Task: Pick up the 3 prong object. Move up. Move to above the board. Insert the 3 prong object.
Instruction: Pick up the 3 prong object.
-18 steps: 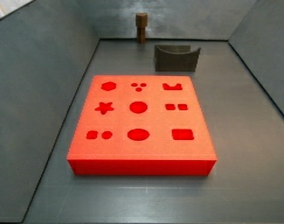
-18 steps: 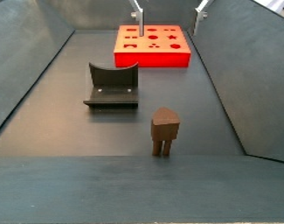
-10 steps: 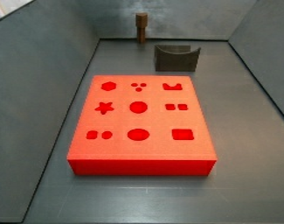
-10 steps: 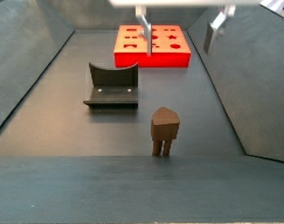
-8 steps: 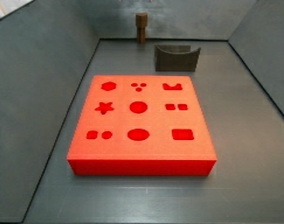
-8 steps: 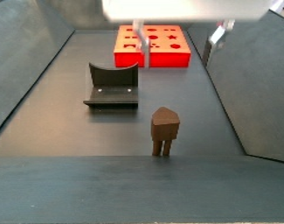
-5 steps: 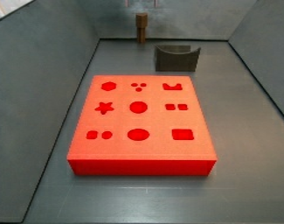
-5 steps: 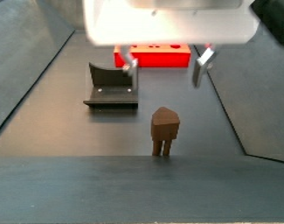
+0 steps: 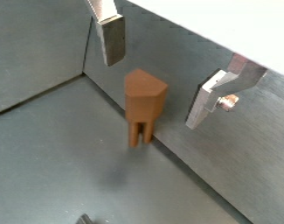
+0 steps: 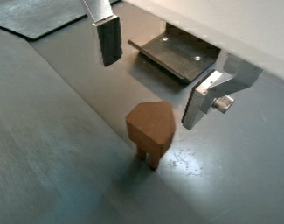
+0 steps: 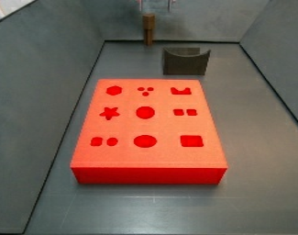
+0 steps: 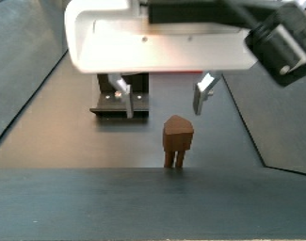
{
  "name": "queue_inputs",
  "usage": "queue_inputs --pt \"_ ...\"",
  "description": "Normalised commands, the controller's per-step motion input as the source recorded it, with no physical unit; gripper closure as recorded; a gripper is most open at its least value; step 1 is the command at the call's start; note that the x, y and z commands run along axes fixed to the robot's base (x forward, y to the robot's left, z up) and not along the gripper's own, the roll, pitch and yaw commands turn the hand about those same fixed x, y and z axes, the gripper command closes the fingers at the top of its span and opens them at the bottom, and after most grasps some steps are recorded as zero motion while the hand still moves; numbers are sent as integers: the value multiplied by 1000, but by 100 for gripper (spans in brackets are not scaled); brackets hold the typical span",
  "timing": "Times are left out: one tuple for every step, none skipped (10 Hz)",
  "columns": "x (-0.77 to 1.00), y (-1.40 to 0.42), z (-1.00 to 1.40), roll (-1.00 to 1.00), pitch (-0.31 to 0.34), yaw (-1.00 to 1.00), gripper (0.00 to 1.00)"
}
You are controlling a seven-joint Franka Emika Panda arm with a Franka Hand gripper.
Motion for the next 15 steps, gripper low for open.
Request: queue_inputs --pt "371 289 -214 -83 0 0 0" --pt "183 254 -289 -91 -23 0 0" --pt "0 114 -566 0 -106 0 0" --pt "0 77 -863 0 -156 0 0" --pt "-17 11 -843 39 -134 0 0" --pt "-69 20 -406 0 -41 0 0" --pt "0 3 0 0 30 43 0" --pt "-91 0 186 79 67 23 0" --pt "-71 0 194 141 93 6 0" --pt "0 0 154 166 127 0 0" --pt "0 0 283 184 146 3 0" --pt "-26 0 417 231 137 40 0" --pt "-71 0 483 261 140 49 0" --pt "-111 0 177 243 103 11 0" --pt "-323 0 -320 164 0 26 0"
